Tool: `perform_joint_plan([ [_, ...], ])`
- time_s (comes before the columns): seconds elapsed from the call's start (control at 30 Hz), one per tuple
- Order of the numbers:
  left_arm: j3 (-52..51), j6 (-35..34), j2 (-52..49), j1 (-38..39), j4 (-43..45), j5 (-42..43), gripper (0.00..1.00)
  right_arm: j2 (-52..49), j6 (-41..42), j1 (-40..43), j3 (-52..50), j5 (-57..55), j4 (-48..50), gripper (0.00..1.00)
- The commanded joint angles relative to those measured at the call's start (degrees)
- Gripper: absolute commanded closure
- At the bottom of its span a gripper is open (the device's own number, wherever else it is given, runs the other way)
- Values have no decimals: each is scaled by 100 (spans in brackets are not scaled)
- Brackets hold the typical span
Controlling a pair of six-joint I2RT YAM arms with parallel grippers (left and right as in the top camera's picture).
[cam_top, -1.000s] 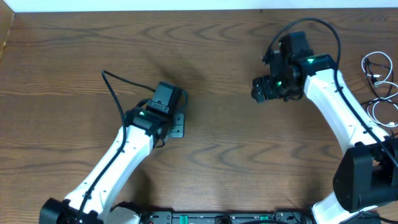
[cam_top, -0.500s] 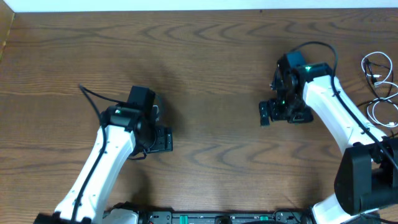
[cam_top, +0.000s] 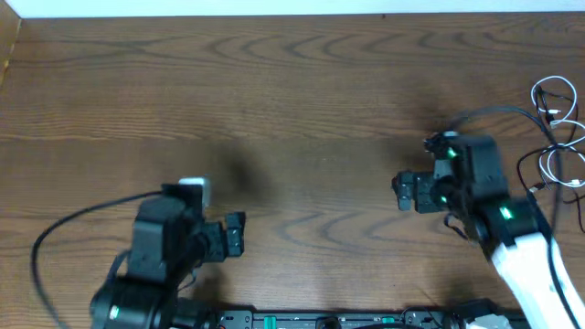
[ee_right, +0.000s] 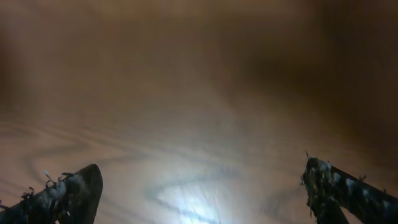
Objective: Untangle cables
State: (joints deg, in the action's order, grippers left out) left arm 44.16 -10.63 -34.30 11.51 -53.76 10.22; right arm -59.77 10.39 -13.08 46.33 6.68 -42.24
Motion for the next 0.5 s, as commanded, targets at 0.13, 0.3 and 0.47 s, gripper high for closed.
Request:
perform_joint_plan([
  [0.13, -35, 33, 826, -9, 4, -37, 2, 1311, 94, -9, -166, -118, 33, 1],
  [0.3, -35, 31, 789, -9, 0, -37, 2, 1475, 94, -9, -166, -118, -138, 1],
  [0.47, -35, 33, 782, -9, 2, -37, 2, 1438, 92, -9, -166, -118, -151, 1],
])
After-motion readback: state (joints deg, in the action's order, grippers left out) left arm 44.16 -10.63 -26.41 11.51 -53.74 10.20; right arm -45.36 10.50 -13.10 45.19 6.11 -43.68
